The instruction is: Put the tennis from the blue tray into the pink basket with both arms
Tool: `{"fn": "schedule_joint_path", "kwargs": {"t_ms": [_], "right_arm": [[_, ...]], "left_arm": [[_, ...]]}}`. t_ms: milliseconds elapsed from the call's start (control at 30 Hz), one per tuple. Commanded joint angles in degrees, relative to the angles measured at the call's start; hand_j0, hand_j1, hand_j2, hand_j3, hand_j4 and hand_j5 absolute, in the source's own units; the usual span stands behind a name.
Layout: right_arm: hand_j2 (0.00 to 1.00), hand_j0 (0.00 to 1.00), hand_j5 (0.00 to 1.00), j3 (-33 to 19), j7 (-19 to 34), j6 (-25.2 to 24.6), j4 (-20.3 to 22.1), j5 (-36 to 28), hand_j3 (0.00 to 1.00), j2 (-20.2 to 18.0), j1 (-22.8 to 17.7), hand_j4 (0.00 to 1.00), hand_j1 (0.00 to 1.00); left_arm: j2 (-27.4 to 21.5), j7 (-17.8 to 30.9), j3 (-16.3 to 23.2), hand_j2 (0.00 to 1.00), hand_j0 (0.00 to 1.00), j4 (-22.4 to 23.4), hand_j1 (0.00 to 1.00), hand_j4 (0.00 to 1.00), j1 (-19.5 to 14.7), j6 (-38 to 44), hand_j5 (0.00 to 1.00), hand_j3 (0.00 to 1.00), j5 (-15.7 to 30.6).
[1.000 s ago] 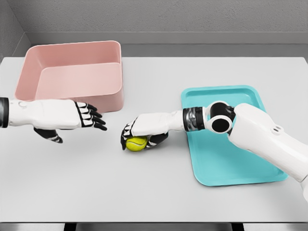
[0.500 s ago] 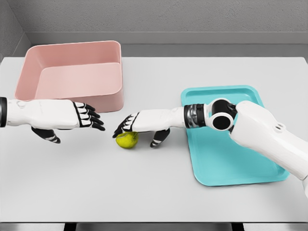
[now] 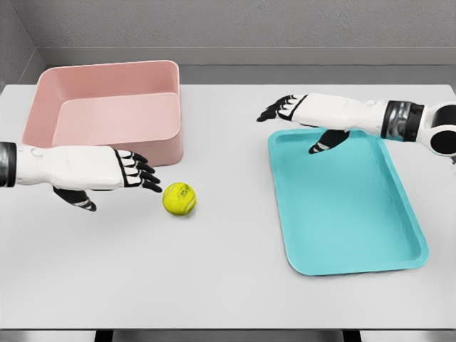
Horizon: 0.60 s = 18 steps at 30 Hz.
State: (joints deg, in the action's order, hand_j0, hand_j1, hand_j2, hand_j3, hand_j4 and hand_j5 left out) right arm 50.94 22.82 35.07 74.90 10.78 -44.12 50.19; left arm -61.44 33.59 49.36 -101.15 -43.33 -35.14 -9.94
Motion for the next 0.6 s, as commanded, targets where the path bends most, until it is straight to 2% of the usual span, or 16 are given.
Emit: {"fn": "schedule_joint_path", "kwargs": {"t_ms": [0,33,67,133,300,333,433,467,567], "right_arm": [[1.0,1.0,1.0,-3.6,-3.1,-0.1,-1.5,-0.7,1.0,-6.1,-0.2,1.0,1.0],[1.0,1.0,1.0,-3.6,-4.1,-0.1,-1.6,-0.7,1.0,-7.9,-1.6,1.0,1.0],[1.0,1.0,1.0,-3.6,-4.2,-0.1,-1.7,-0.7,1.0,-8.3,-1.9,1.0,1.0],[1.0,1.0,1.0,-7.0,-4.1,-0.1,-1.7,-0.7,1.0,-8.3,-1.9,1.0,1.0],[1.0,1.0,1.0,-7.0,-4.1,-0.1,-1.7,-0.6,1.0,-9.9,-2.6,1.0,1.0],[1.0,1.0,1.0,-7.0,-4.1,-0.1,-1.7,-0.6,1.0,-9.9,-4.0,1.0,1.0],[1.0,1.0,1.0,-7.0,-4.1,-0.1,-2.1,-0.7,1.0,-9.9,-4.2,1.0,1.0],[1.0,1.0,1.0,-6.9,-4.1,-0.1,-2.0,-0.6,1.0,-9.8,-4.3,1.0,1.0],[1.0,1.0,1.0,-6.8,-4.1,-0.1,-2.3,-0.6,1.0,-9.8,-5.1,1.0,1.0]], "left_arm": [[2.7,0.0,0.1,1.0,1.0,0.0,1.0,1.0,-0.1,0.1,1.0,1.0,0.5],[3.3,-0.1,0.1,1.0,1.0,0.0,1.0,1.0,-0.2,0.1,1.0,1.0,0.6],[4.9,-0.1,0.2,1.0,1.0,0.0,1.0,1.0,-0.2,0.1,1.0,1.0,0.7],[6.8,-0.1,0.3,1.0,1.0,0.0,1.0,1.0,-0.4,0.1,1.0,1.0,0.7],[11.7,0.1,0.8,1.0,1.0,0.0,1.0,1.0,-0.8,0.1,1.0,1.0,0.0],[11.8,0.3,0.9,1.0,1.0,0.0,1.0,1.0,-0.8,0.1,1.0,1.0,-0.1],[12.1,0.6,1.0,1.0,1.0,0.1,1.0,1.0,-1.1,0.1,1.0,1.0,-0.3],[12.1,0.6,2.1,1.0,1.0,0.3,1.0,1.0,-1.1,0.1,1.0,1.0,-0.4],[12.7,1.4,2.8,1.0,1.0,0.8,1.0,1.0,-2.7,0.1,1.0,1.0,-0.4]]}}
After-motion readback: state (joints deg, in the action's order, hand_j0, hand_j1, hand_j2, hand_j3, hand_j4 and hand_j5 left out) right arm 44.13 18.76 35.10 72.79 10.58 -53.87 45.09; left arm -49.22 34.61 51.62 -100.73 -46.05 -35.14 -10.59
